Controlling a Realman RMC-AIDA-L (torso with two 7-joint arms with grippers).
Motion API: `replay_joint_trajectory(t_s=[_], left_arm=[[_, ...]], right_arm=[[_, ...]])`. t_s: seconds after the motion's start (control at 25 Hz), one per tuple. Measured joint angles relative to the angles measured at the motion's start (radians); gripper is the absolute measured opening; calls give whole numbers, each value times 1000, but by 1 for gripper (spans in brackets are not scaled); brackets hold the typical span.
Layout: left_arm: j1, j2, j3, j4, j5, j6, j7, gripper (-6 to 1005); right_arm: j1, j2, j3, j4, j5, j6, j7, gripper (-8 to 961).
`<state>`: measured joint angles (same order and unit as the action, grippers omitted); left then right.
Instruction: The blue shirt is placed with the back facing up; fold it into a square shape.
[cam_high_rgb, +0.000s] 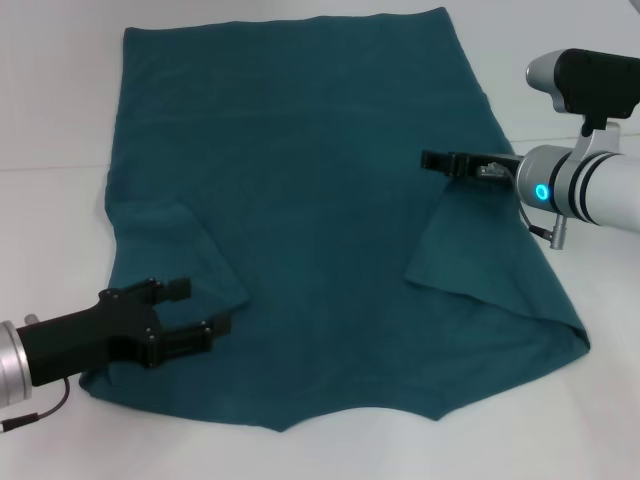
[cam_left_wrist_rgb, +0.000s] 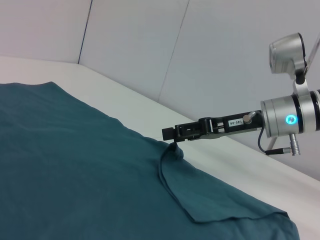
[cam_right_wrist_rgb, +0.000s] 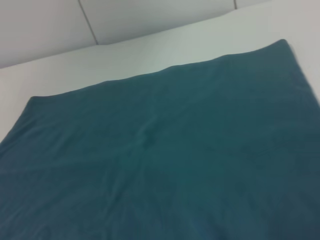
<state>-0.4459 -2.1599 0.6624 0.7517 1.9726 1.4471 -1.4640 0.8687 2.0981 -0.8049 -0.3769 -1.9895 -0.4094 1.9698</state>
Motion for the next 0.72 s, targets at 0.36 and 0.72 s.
replay_joint_trajectory(t_s=[0.36,0.72], left_arm=[[5,1,-1,1,0,2,1,876],[2,-1,-1,-2,0,3,1,876]], right_arm=[[-60,-5,-3,-46,45,-106,-14,843],[-112,-9,-4,-59,51,-153,-35,844]])
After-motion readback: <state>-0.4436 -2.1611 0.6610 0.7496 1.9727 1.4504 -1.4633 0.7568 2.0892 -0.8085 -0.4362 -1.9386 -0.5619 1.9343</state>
